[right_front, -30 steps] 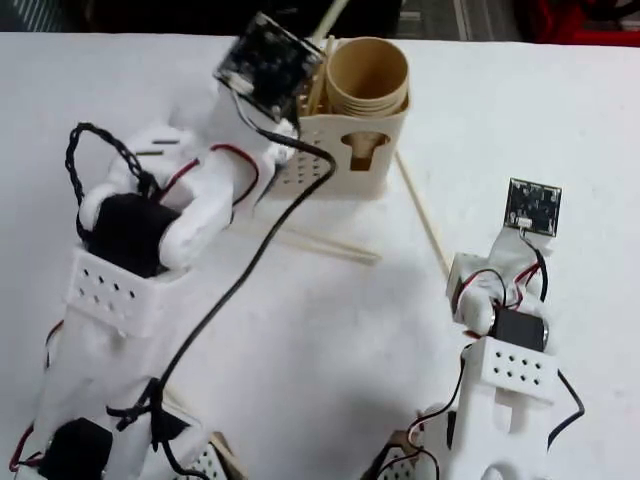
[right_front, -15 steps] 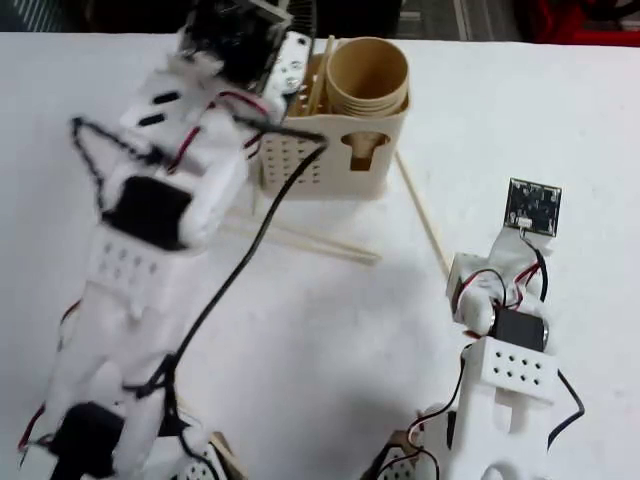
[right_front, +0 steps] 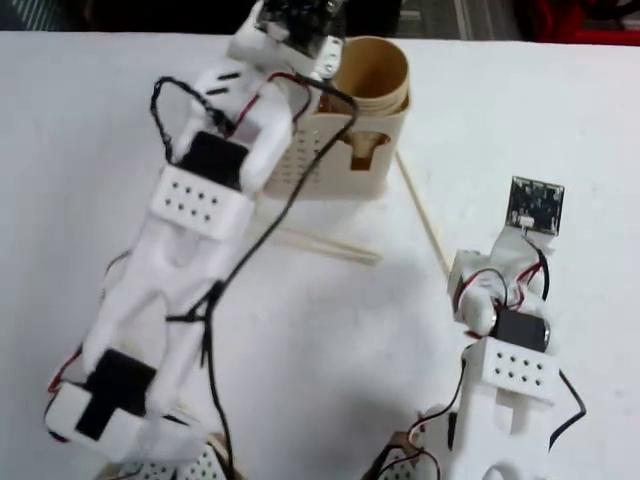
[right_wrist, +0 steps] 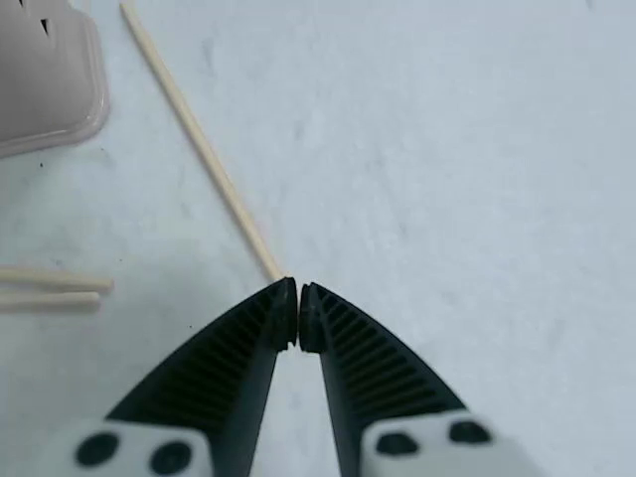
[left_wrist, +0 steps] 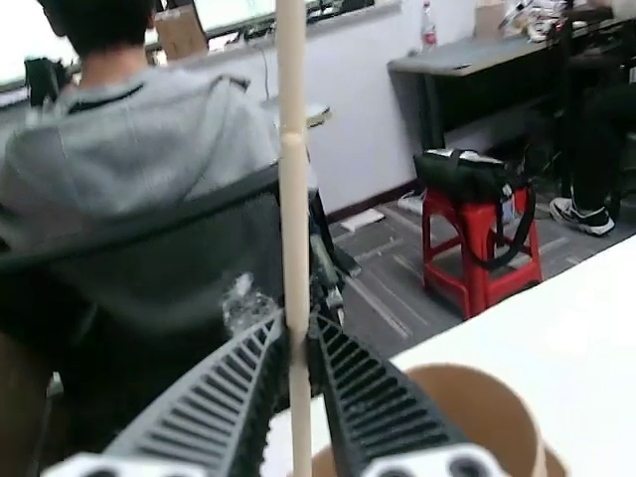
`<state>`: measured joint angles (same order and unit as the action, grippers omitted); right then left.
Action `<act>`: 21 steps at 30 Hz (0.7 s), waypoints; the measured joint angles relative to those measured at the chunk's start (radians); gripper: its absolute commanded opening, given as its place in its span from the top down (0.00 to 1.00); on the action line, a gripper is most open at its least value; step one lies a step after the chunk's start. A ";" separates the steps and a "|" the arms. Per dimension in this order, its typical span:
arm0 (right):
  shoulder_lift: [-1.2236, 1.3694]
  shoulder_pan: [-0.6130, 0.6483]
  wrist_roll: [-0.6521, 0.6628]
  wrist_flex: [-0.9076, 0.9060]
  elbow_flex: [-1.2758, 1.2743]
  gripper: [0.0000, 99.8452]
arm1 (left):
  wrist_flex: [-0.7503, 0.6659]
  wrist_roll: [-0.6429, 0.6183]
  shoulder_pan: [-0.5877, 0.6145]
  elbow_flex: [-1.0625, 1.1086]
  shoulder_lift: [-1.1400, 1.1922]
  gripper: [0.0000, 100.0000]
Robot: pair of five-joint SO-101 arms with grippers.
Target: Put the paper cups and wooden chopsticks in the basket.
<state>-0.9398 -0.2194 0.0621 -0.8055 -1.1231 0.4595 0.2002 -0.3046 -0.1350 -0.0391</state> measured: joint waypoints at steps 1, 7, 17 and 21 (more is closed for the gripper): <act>0.000 0.000 0.000 0.000 0.000 0.98 | 0.008 -0.018 0.012 0.000 0.011 0.98; 0.000 0.000 0.000 0.000 0.000 0.98 | 0.123 -0.058 0.044 0.000 0.040 0.87; 0.000 0.000 0.000 0.000 0.000 0.98 | 0.338 -0.092 0.068 -0.009 0.040 0.82; 0.000 0.000 0.000 0.000 0.000 0.98 | 0.456 -0.087 0.091 -0.038 0.015 0.82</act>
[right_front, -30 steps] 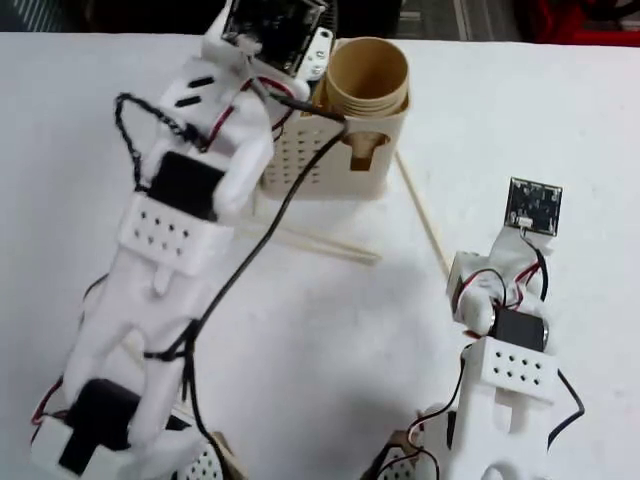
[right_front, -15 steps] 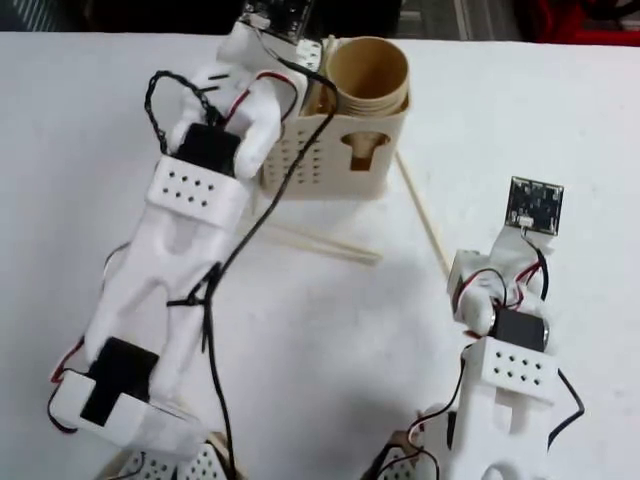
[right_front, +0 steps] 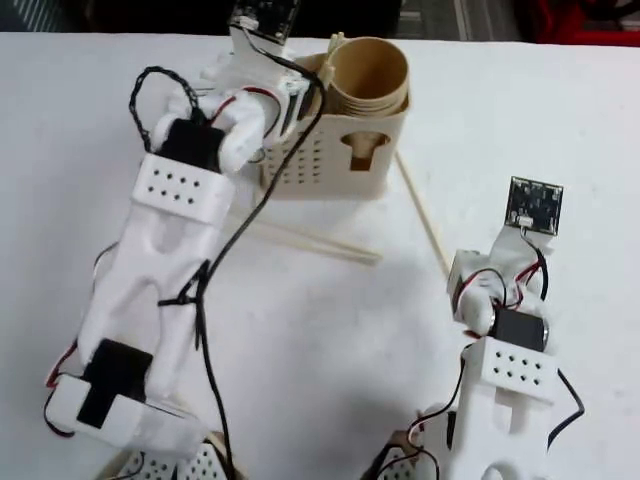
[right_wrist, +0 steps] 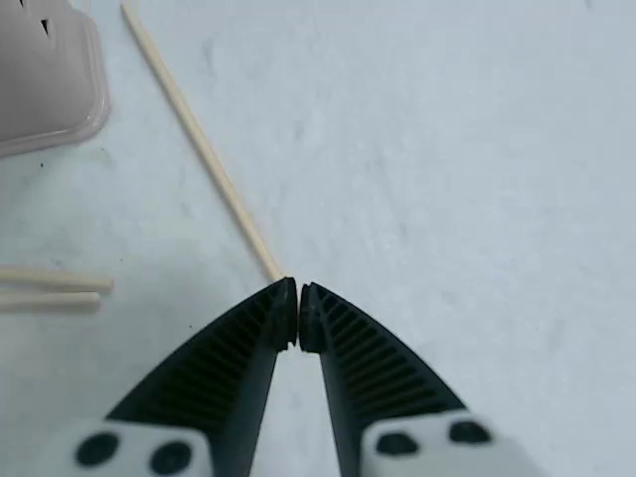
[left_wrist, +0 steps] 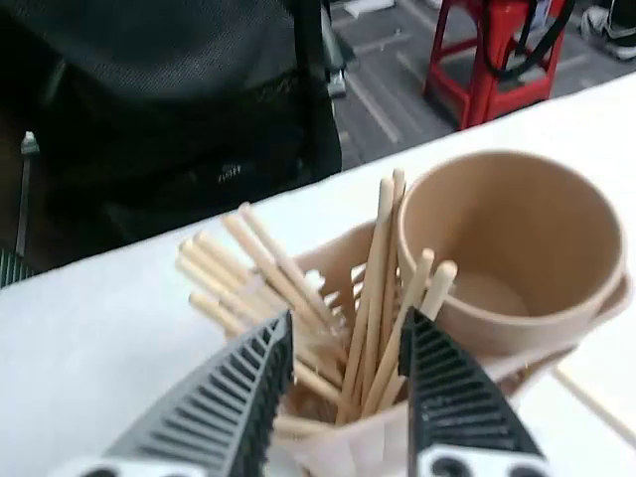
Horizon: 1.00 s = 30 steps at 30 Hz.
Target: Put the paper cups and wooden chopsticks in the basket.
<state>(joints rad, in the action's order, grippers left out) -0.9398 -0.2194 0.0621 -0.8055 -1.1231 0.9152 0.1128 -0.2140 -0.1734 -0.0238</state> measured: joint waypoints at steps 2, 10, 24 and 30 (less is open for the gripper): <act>0.000 0.000 0.000 0.000 0.000 0.98 | 0.074 0.040 0.000 -0.009 -0.038 0.82; 0.000 0.000 0.000 0.000 0.000 0.98 | 0.351 0.249 -0.054 -0.012 -0.206 0.82; 0.000 0.000 0.000 0.000 0.000 0.98 | 0.526 0.585 -0.222 0.210 -0.235 0.81; 0.000 0.000 0.000 0.000 0.000 0.98 | 0.275 0.612 -0.238 0.499 -0.235 0.76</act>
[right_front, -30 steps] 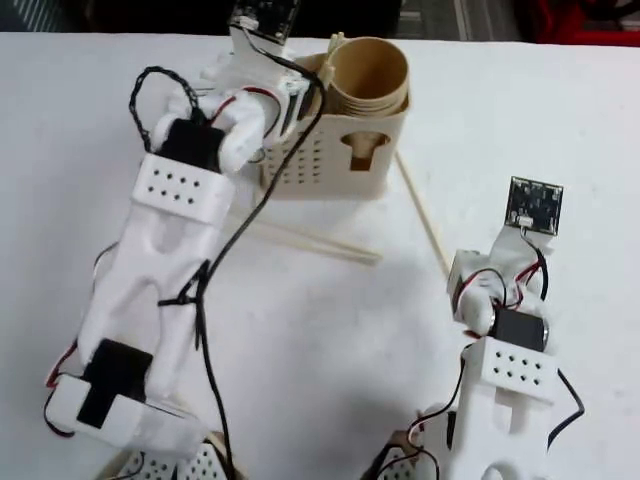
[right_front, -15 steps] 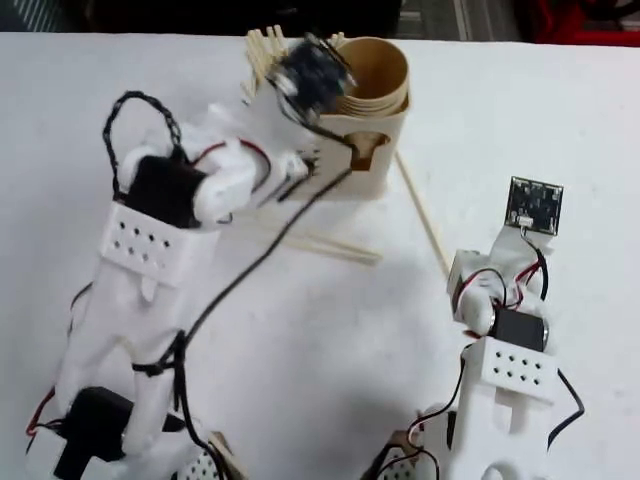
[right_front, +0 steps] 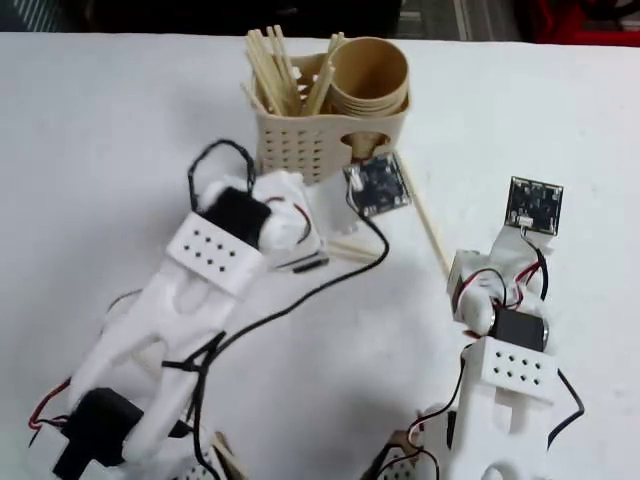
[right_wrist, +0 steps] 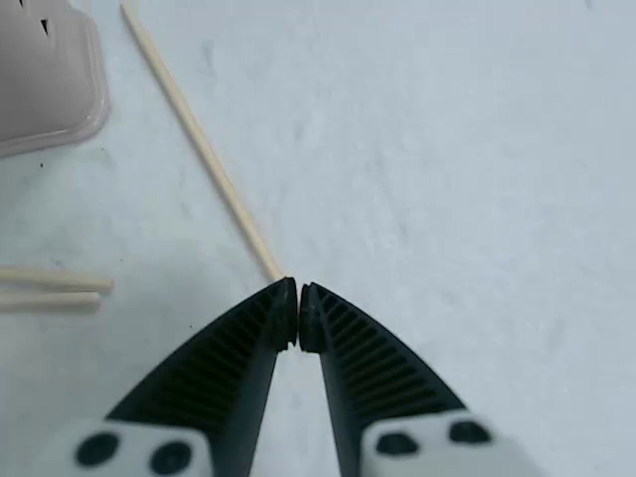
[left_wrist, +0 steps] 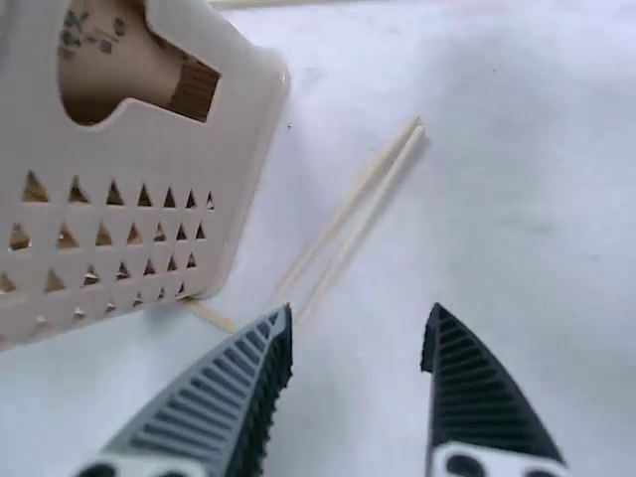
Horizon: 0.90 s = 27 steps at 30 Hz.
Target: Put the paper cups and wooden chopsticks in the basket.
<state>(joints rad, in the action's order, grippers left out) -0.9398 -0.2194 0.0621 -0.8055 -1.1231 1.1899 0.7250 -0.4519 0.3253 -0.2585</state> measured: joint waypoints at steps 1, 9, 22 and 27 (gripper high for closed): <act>0.000 0.000 0.000 0.000 0.000 0.98 | -0.048 0.006 0.000 0.040 0.000 0.76; 0.000 0.000 0.000 0.000 0.000 0.98 | -0.164 0.012 0.000 0.046 0.206 0.76; 0.000 0.000 0.000 0.000 0.000 0.98 | -0.121 0.086 0.000 -0.370 0.718 0.76; 0.000 0.000 0.000 0.000 0.000 0.98 | -0.015 0.094 0.000 -0.574 0.891 0.76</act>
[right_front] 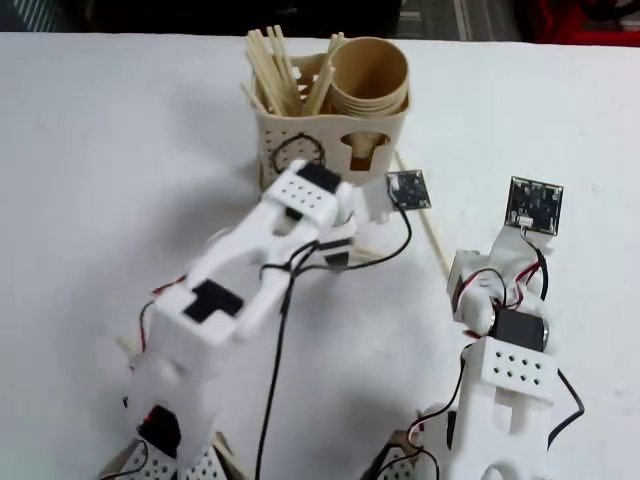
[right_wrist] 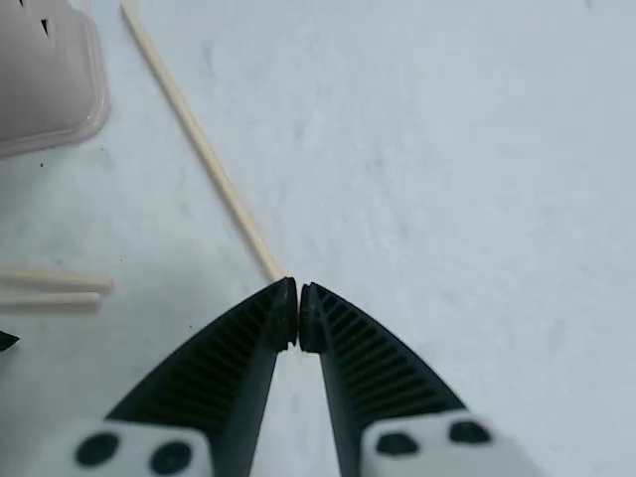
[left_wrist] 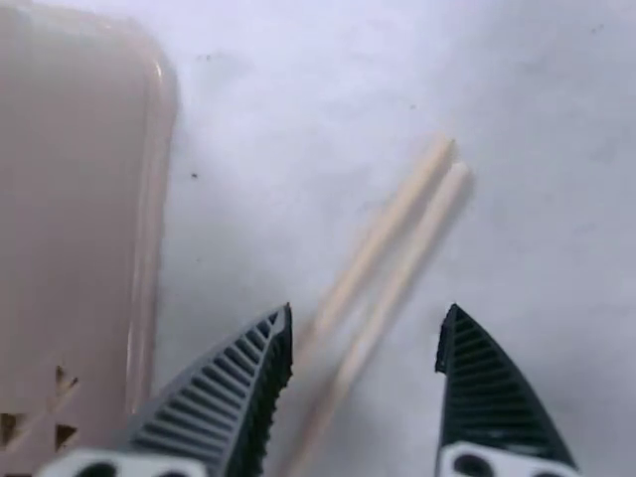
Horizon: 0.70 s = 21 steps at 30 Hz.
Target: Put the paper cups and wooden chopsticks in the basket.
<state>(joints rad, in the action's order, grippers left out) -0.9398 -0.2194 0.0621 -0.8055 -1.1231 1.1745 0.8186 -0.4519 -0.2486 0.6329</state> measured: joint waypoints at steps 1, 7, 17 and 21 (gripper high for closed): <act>0.000 0.000 0.000 0.000 0.000 0.98 | 0.028 0.011 0.000 -0.041 0.031 0.78; 0.000 0.000 0.000 0.000 0.000 0.98 | 0.239 0.112 -0.008 -0.269 0.172 0.93; 0.000 -0.020 0.000 0.000 0.000 0.98 | 0.466 0.144 -0.005 -0.436 0.276 0.98; 0.000 -0.018 0.000 0.000 0.000 0.98 | 0.532 0.144 -0.003 -0.439 0.278 0.98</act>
<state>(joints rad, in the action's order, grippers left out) -0.9398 -0.2378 0.0621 -0.8055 -1.1231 1.7070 0.9628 -0.4549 -0.6874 0.9106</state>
